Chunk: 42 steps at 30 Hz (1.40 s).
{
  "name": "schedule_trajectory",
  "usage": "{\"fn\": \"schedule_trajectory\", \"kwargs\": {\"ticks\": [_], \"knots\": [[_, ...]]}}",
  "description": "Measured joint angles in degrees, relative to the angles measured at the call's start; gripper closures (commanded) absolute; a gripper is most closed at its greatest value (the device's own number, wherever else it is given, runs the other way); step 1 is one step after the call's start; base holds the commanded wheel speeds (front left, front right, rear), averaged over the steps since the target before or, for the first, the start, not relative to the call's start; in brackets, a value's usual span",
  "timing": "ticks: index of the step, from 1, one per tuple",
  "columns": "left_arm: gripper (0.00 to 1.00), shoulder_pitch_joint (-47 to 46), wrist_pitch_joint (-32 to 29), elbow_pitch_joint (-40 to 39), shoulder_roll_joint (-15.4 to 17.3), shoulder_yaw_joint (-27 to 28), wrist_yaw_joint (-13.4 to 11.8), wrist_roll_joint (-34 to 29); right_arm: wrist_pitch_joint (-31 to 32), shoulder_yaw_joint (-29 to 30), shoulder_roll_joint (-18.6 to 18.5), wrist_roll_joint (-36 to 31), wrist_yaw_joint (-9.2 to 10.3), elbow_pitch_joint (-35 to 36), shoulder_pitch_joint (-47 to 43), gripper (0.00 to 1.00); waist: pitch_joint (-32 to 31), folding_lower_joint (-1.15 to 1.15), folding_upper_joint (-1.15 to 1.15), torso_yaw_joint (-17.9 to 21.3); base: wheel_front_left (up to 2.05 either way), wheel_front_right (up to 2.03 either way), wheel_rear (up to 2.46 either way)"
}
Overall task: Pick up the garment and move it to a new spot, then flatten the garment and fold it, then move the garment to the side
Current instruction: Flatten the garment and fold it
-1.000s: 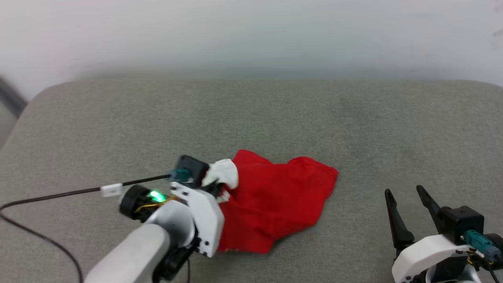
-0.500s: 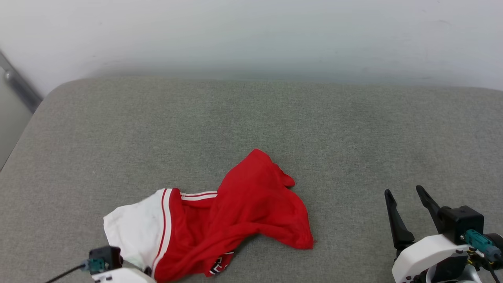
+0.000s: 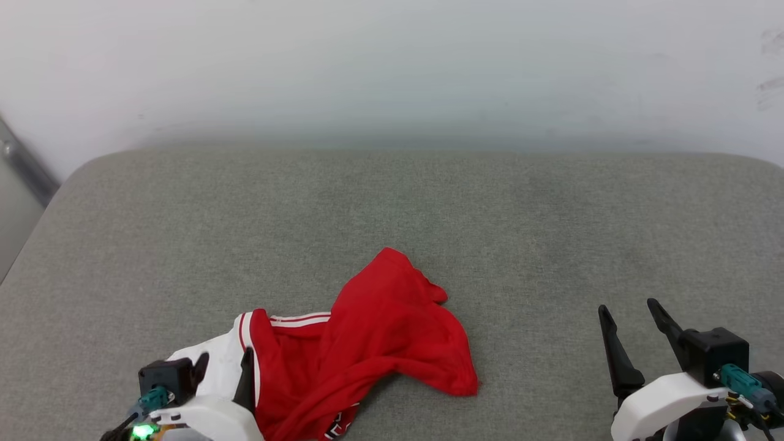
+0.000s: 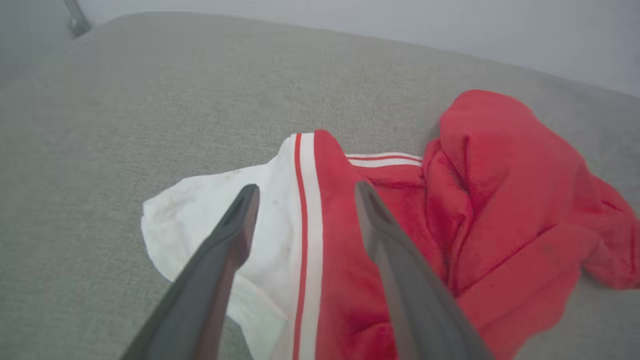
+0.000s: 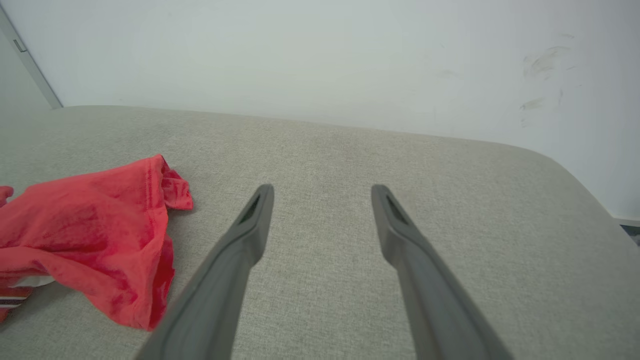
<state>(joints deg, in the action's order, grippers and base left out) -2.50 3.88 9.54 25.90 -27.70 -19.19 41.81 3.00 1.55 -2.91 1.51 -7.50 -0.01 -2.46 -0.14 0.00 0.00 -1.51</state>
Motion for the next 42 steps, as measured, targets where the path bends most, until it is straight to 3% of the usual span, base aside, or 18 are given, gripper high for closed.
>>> {"fn": "schedule_trajectory", "kwargs": {"ticks": [9, 20, 33, 38, 42], "knots": [[0.00, -2.58, 7.88, -5.28, 0.02, -1.77, 0.51, -6.42, 0.44, -0.23, 0.01, -0.18, -0.01, 0.37, -0.47, 0.00, -1.48, 0.00, 0.00, 1.06, 0.00, 0.00, 0.00], [0.00, -4.20, 8.42, -8.91, 0.11, -2.90, -0.11, -8.76, 3.89, -0.41, -0.01, 3.08, 0.00, -5.57, 2.69, 0.00, -1.03, 0.00, 0.00, -1.14, 0.00, 0.00, 0.00], [0.00, -9.42, 9.17, -9.35, -3.00, -4.36, 1.91, -9.29, 25.33, -11.95, -1.65, 10.21, 0.00, -23.20, 19.78, 0.00, 4.37, 0.01, 0.00, -11.25, 0.00, 0.00, 0.00], [0.00, -9.87, 9.78, -8.00, -3.66, -4.42, 2.68, -9.28, 30.54, -17.86, -2.40, 13.90, -0.01, -30.80, 24.87, 0.00, 6.49, 0.00, 0.00, -14.62, 0.00, 0.00, 0.00], [0.00, -9.91, 10.09, -7.08, -4.12, -4.35, 3.15, -9.25, 35.02, -19.16, -2.55, 16.42, -0.01, -36.78, 28.34, 0.00, 7.42, 0.00, 0.00, -16.02, 0.00, 0.00, 0.00]]}}
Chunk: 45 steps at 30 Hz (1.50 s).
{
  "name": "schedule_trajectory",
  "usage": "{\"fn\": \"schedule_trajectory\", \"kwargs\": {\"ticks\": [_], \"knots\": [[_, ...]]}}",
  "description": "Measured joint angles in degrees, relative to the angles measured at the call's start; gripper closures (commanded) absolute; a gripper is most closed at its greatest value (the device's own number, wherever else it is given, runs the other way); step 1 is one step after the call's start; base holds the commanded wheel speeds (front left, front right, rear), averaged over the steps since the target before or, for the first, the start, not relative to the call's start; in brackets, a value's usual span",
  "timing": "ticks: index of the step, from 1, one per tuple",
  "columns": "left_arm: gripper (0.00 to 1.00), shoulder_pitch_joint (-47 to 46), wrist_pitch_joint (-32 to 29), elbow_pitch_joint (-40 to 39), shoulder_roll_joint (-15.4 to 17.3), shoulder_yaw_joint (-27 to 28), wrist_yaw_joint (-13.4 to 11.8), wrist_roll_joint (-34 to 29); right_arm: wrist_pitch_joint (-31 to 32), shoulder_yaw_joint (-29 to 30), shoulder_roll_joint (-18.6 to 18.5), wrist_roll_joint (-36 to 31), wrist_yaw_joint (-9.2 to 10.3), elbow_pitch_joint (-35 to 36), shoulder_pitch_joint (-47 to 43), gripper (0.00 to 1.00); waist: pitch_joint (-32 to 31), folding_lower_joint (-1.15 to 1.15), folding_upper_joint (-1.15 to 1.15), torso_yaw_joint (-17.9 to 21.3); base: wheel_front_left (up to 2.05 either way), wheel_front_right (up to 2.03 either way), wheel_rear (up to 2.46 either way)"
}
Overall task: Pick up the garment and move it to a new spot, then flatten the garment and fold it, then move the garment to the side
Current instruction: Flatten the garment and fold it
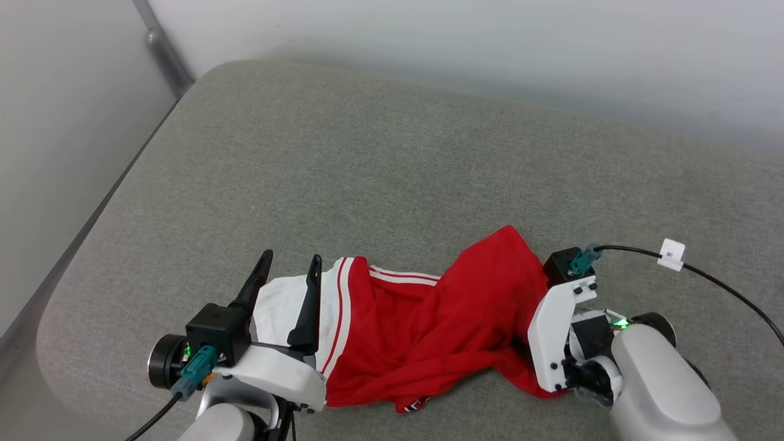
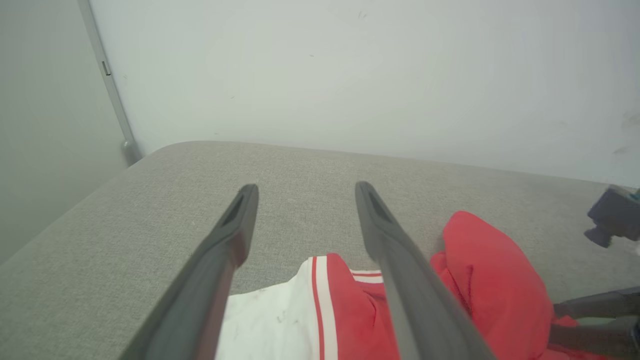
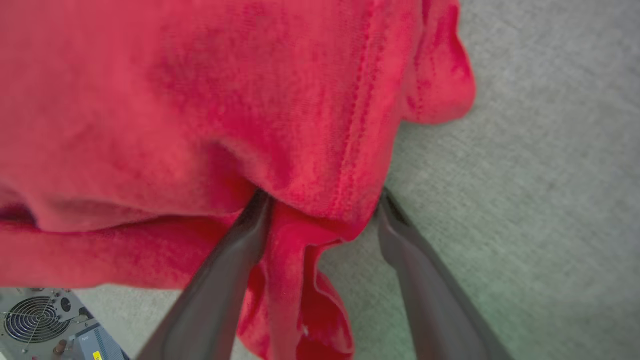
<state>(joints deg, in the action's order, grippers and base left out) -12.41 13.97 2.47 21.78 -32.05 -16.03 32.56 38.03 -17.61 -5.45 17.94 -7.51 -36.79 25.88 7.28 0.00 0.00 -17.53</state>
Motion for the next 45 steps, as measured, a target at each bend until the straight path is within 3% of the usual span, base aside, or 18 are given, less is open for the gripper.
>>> {"fn": "schedule_trajectory", "kwargs": {"ticks": [1, 2, 3, 12, 17, 22, 26, 33, 34, 35, 36, 45], "knots": [[0.00, -0.04, 0.11, 0.25, -0.07, 0.01, 0.27, 0.09, 0.79, -0.01, 0.03, 0.93, 0.00, -1.16, 0.66, 0.00, 0.07, 0.00, 0.00, -0.17, 0.00, 0.00, 0.00], [0.00, -0.06, 0.12, 0.52, -0.11, 0.02, 0.31, 0.19, 1.65, -0.32, -0.01, 1.49, 0.01, -2.07, 1.40, 0.68, 0.05, 0.00, 0.00, -0.25, 0.00, 0.00, 0.00], [0.00, -0.08, 0.16, 0.69, -0.18, 0.05, 0.32, 0.23, 2.20, -0.53, 0.03, 2.25, 0.01, -2.65, 1.91, 1.00, -0.01, 0.00, 0.00, -0.23, 0.00, 0.00, 0.00], [0.00, 0.89, 0.34, 1.00, 0.68, 0.90, -0.64, 0.41, -3.34, -1.36, -2.68, 6.23, -0.02, -0.76, 2.63, 1.00, -1.54, 0.01, 0.00, 2.77, 0.00, 0.00, 0.00], [0.00, 2.77, 0.25, 0.59, 1.33, 1.20, -1.32, 0.88, -6.82, 3.55, -6.34, 6.66, -0.01, 4.32, 1.18, 1.00, -3.28, 0.01, 0.00, 5.82, 0.00, 0.00, 0.00], [0.00, 4.80, -0.44, -0.29, 2.14, 1.33, -2.40, 1.01, -7.35, 12.58, -9.09, 3.09, 0.01, 10.89, -6.99, 1.00, -5.36, 0.01, 0.00, 9.40, 0.00, 0.00, 0.00], [0.00, 6.39, -0.79, -1.05, 2.79, 1.52, -3.14, 1.47, -4.21, 21.03, -7.47, -1.25, 0.00, 19.42, -17.41, 1.00, -6.70, 0.01, 0.00, 12.37, 0.00, 0.00, 0.00], [0.00, 6.86, -1.12, -1.68, 2.97, 1.46, -3.63, 1.56, 2.47, 28.93, 0.91, -4.82, 0.01, 29.25, -35.97, 1.00, -7.29, 0.00, 0.00, 15.92, 0.00, 0.00, 0.00], [0.00, 6.86, -1.12, -1.71, 2.97, 1.46, -3.63, 1.57, 2.68, 29.29, 1.55, -4.32, 0.01, 29.49, -37.39, 0.95, -7.16, 0.00, 0.00, 16.08, 0.00, 0.00, 0.00], [0.00, 6.86, -1.12, -1.69, 2.99, 1.48, -3.63, 1.57, 2.65, 29.24, 1.87, -4.31, 0.01, 29.81, -38.44, 0.53, -7.02, 0.00, 0.00, 16.20, 0.00, 0.00, 0.00], [0.00, 6.84, -1.12, -1.69, 2.98, 1.51, -3.63, 1.59, 1.99, 29.28, 2.10, -3.99, 0.00, 30.14, -39.00, 0.00, -6.90, 0.00, 0.00, 16.30, 0.00, 0.00, 0.00], [0.00, 6.28, -1.11, -1.33, 2.91, 1.23, -3.55, 1.81, -15.94, 29.49, 2.47, -3.04, 0.02, 34.09, -32.56, 0.00, -6.73, 0.00, 0.00, 15.76, 0.00, 0.00, 0.00]]}}
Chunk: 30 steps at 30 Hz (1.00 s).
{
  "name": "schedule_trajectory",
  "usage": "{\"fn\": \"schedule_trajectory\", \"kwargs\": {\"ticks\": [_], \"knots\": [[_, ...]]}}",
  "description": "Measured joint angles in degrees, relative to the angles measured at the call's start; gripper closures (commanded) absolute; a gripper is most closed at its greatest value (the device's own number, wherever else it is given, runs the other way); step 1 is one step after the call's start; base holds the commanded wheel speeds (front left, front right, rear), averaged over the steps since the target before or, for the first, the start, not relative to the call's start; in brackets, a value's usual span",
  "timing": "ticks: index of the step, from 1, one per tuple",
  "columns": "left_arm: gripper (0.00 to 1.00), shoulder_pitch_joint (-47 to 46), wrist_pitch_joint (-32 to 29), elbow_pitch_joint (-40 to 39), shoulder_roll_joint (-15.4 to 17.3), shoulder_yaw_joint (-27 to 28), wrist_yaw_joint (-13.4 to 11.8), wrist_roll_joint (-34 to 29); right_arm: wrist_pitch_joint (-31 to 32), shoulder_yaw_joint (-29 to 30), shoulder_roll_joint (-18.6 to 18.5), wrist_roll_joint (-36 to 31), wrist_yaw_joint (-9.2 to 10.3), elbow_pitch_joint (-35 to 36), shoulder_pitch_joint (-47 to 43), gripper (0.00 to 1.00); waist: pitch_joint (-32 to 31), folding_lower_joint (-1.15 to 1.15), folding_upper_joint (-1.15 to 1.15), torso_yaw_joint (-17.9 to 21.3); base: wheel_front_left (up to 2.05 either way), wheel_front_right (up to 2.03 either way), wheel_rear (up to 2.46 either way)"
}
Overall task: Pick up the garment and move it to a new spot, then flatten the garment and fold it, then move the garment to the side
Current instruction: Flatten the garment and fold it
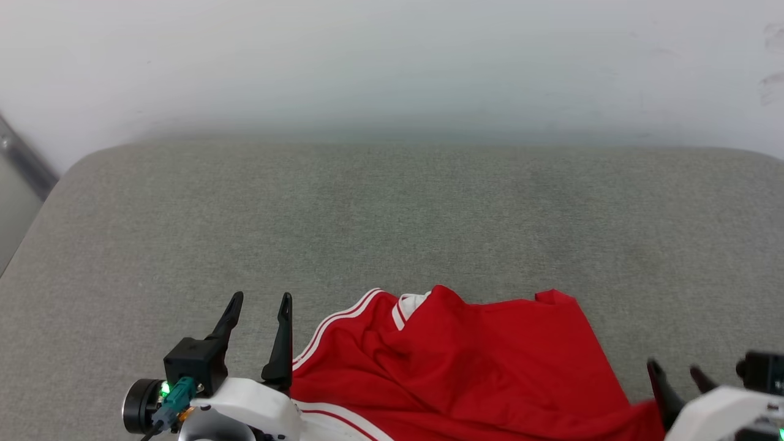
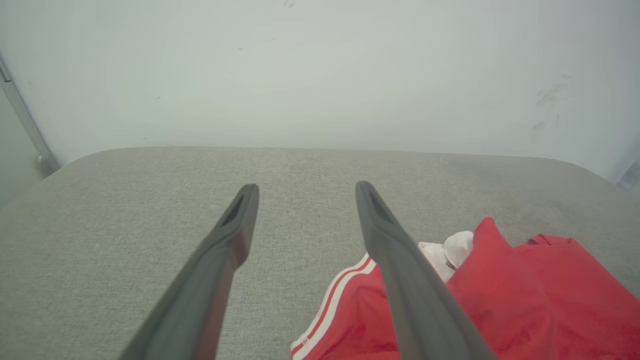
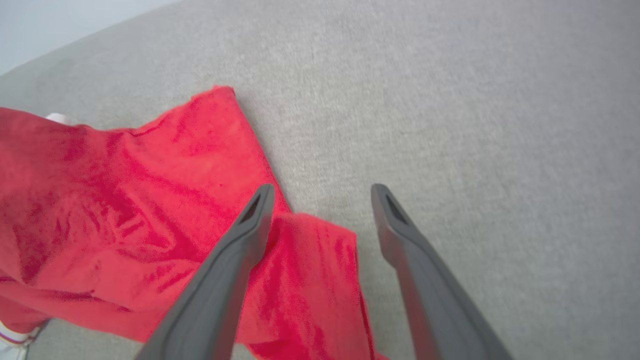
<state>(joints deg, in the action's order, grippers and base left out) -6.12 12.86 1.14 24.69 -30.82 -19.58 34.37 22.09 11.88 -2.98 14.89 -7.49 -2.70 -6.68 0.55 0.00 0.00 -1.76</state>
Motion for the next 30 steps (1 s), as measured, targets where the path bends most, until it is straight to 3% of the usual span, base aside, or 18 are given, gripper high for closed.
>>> {"fn": "schedule_trajectory", "kwargs": {"ticks": [4, 7, 15, 21, 25, 26, 28, 30], "knots": [[0.00, -0.62, 0.10, -0.22, -0.15, -0.22, 0.22, -0.27, -2.65, -2.96, -0.56, -0.69, -0.01, -0.85, 6.51, 0.00, 0.61, 0.00, 0.00, -0.99, 0.00, 0.00, 0.00], [0.00, -1.94, 0.21, -0.54, -0.37, -0.44, 0.80, -0.46, -0.78, -7.15, -3.10, -0.63, -0.01, -3.86, 12.56, 0.00, 1.75, 0.00, 0.00, -1.95, 0.00, 0.00, 0.00], [0.00, -6.45, 0.71, -0.37, -2.00, -1.43, 2.59, -1.43, 14.47, -22.17, -12.17, 4.57, -0.01, -17.20, 27.50, 0.00, 6.02, 0.00, 0.00, -6.52, 0.00, 0.00, 0.00], [0.00, -8.59, 1.30, 0.89, -3.36, -1.52, 3.70, -1.86, 22.13, -29.51, -14.49, 8.24, -0.01, -24.81, 33.89, 0.00, 9.43, 0.00, 0.00, -10.01, 0.00, 0.00, 0.00], [0.00, -9.09, 1.54, 1.92, -3.96, -1.20, 4.09, -1.88, 26.77, -31.16, -15.00, 10.29, -0.03, -29.11, 37.38, 0.00, 10.90, -0.01, 0.00, -11.35, 0.00, 0.00, 0.00], [0.00, -9.10, 1.69, 2.18, -4.04, -1.11, 4.33, -1.90, 27.44, -31.54, -15.04, 10.57, -0.03, -29.66, 37.90, 0.39, 11.06, 0.00, 0.00, -11.48, 0.00, 0.00, 0.00], [0.00, -9.09, 1.81, 2.63, -4.22, -0.75, 4.43, -1.93, 28.15, -31.84, -14.95, 11.76, -0.03, -30.59, 38.62, 0.98, 11.04, 0.00, 0.00, -11.33, 0.00, 0.00, 0.00], [0.00, -8.95, 1.90, 2.83, -4.22, -0.38, 4.26, -1.99, 27.47, -32.32, -15.02, 12.23, -0.02, -30.91, 38.95, 1.00, 10.80, 0.00, 0.00, -10.77, 0.00, 0.00, 0.00]]}}
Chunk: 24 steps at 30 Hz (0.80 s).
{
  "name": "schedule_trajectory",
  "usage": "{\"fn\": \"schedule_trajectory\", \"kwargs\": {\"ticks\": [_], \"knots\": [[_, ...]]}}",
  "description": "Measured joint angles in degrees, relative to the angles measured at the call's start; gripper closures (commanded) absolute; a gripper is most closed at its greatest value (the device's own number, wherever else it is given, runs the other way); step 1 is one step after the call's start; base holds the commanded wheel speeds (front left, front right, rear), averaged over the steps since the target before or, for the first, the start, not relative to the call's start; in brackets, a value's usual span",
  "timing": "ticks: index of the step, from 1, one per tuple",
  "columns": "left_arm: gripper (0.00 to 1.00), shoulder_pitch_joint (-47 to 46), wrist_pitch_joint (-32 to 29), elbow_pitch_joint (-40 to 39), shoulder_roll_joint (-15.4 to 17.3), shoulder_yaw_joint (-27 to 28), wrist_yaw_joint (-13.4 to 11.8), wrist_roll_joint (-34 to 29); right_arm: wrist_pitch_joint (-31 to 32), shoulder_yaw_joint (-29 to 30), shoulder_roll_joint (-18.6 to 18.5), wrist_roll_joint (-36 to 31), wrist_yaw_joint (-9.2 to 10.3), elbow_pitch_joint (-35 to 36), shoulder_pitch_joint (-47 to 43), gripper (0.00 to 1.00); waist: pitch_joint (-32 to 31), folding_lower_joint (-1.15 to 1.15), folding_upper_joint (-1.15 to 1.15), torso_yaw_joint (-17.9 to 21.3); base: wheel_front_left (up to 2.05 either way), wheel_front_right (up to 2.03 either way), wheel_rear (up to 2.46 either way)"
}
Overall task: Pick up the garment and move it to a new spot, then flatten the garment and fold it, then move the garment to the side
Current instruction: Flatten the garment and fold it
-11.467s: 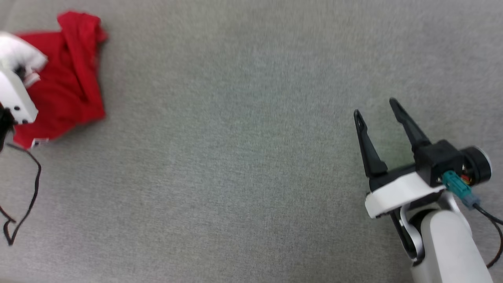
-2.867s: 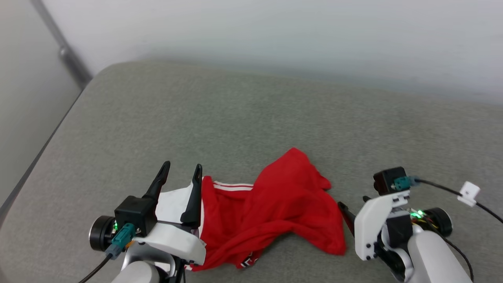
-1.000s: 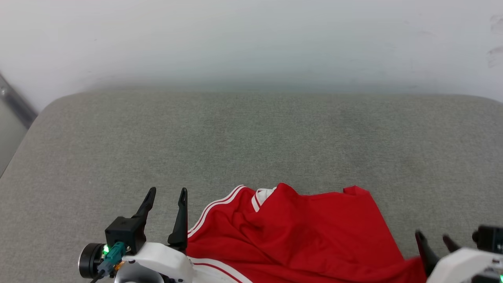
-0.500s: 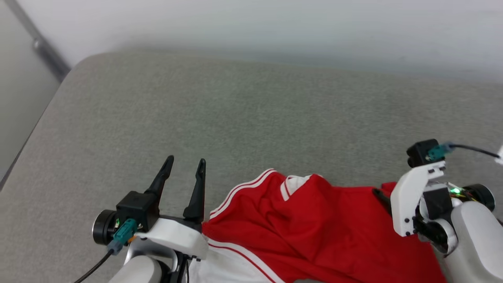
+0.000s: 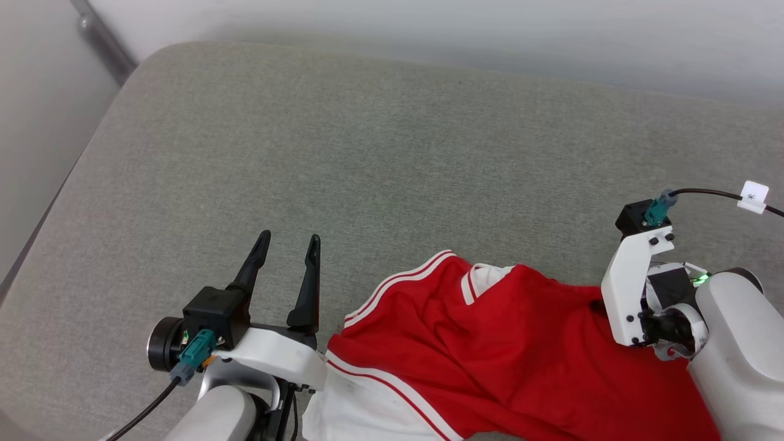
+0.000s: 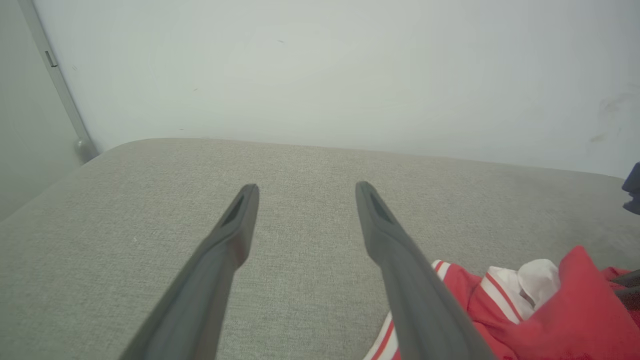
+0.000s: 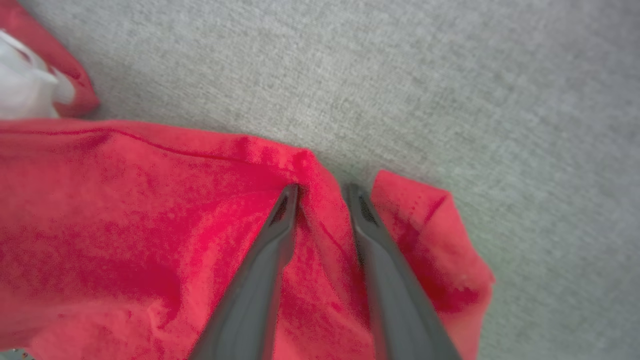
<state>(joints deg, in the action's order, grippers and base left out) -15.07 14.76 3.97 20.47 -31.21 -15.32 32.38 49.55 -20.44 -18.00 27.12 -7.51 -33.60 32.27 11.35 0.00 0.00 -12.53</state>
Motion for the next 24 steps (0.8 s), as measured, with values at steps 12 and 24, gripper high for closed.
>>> {"fn": "schedule_trajectory", "kwargs": {"ticks": [12, 24], "knots": [[0.00, 3.41, 0.01, -0.10, 1.43, 0.76, -1.03, -0.07, -10.77, 18.73, 0.12, -6.00, -0.01, 8.05, -7.55, 1.00, -4.08, 0.00, 0.00, 5.69, 0.00, 0.00, 0.00], [0.00, 6.58, -0.83, -1.81, 2.85, 1.16, -2.66, 0.57, -3.20, 38.38, 14.79, -12.46, 0.00, 29.00, -40.96, 0.85, -7.26, 0.00, 0.00, 11.20, 0.00, 0.00, 0.00]]}}
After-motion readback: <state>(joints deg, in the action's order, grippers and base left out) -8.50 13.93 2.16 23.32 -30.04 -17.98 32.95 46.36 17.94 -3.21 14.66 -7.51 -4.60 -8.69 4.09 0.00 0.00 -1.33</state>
